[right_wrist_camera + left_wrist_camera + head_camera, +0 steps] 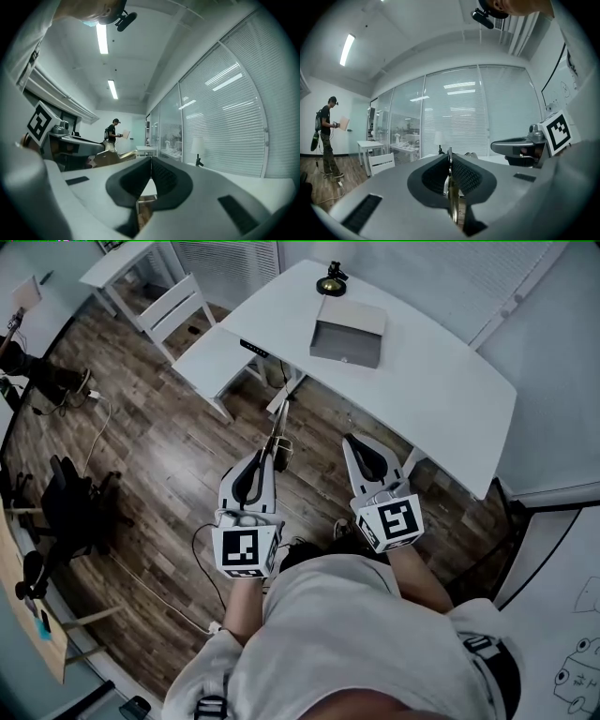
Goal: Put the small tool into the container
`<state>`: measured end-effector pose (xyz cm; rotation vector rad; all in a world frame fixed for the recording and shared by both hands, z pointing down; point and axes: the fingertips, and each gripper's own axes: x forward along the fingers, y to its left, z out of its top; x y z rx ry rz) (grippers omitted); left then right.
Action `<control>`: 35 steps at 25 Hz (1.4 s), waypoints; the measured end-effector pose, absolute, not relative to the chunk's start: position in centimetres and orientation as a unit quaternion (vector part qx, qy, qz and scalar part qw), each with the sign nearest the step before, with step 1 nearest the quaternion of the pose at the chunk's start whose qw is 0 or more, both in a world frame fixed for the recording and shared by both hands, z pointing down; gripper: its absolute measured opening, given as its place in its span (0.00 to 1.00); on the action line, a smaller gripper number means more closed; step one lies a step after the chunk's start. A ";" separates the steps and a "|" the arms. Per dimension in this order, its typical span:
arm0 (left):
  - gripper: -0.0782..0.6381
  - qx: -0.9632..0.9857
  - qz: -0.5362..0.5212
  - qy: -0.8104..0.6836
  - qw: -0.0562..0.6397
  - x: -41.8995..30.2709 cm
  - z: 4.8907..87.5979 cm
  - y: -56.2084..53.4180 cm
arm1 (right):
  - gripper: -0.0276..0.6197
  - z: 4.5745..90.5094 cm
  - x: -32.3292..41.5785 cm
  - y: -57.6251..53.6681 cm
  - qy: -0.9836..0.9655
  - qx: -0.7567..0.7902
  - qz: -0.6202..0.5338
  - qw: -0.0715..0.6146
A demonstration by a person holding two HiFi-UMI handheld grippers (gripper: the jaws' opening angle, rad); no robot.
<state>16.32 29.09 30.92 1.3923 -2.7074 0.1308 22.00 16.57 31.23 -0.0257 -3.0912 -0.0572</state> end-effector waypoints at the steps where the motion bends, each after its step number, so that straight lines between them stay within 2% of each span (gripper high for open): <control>1: 0.16 0.458 0.043 -0.887 0.047 16.2 30.9 29.7 | 0.08 31.3 21.9 17.1 -0.999 -0.008 -0.018 0.025; 8: 0.16 0.465 0.036 -0.882 0.068 14.0 32.7 31.8 | 0.08 33.3 19.5 19.5 -0.999 -0.007 -0.011 0.050; 16: 0.16 0.458 0.045 -0.885 0.066 8.4 33.5 29.4 | 0.08 34.4 13.0 15.6 -0.999 -0.010 -0.009 0.047; 25: 0.16 0.466 0.081 -0.879 0.065 -1.1 33.1 22.7 | 0.08 34.6 3.1 10.1 -0.998 -0.037 0.006 0.050; 35: 0.16 0.487 0.105 -0.864 0.076 -7.1 34.6 14.5 | 0.08 36.9 -2.7 2.7 -0.997 -0.031 0.030 0.063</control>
